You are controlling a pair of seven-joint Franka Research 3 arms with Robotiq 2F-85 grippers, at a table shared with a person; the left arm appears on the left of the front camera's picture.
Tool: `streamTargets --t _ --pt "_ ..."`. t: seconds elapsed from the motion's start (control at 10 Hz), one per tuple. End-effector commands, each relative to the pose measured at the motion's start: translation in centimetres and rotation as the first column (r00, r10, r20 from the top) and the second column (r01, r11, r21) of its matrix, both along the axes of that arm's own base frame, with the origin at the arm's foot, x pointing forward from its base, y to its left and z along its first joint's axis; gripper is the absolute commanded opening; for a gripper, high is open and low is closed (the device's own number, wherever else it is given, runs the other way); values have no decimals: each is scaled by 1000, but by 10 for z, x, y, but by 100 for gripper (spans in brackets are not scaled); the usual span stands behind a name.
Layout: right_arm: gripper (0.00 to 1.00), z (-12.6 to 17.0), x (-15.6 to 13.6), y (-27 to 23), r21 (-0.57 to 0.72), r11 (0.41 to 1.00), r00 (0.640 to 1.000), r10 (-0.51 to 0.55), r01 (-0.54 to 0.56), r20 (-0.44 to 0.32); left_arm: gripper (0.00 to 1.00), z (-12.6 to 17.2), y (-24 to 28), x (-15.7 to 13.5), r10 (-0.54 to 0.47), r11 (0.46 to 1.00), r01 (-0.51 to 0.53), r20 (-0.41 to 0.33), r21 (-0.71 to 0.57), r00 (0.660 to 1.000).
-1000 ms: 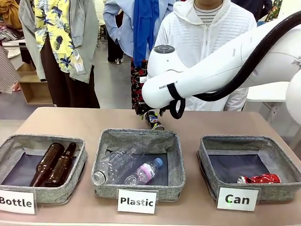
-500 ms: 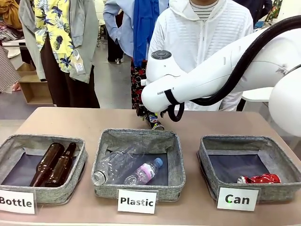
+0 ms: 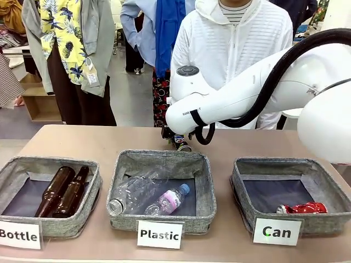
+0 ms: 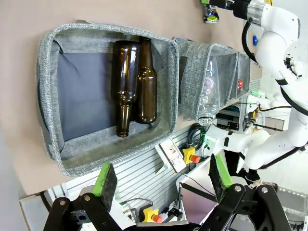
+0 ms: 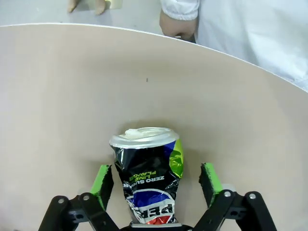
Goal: Sort the can waste into the basket.
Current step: Pick up the can waste from the table and place it in the right Fabric basket.
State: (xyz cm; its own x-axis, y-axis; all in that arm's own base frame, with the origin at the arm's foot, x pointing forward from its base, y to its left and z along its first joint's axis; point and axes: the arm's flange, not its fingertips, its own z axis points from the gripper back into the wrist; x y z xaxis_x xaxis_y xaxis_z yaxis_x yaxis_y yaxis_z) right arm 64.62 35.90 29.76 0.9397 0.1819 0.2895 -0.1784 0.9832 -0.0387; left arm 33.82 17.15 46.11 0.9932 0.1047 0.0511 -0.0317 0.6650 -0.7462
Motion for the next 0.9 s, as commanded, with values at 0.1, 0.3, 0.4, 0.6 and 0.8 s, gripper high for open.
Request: streamTargets --t 0.1,0.3,0.4,0.6,0.8 --pt "4 4 2 6 -22 1000 1000 -21 21 -16 100 3 -3 1 12 1000 -12 -3 -15 1000" --pt "0 3 -1 4 -37 999 999 -13 12 -39 100 3 -3 1 12 1000 -12 -3 -15 1000" --pt "0 4 -3 3 -46 999 999 -10 8 -48 100 3 -3 1 12 1000 -12 -3 -15 1000" --pt "0 7 -3 4 -45 999 999 -5 3 -54 100 3 -3 1 12 1000 -12 -3 -15 1000" --pt "0 17 -14 3 -62 998 998 13 -17 -58 100 3 -3 1 12 1000 -12 -3 -15 1000"
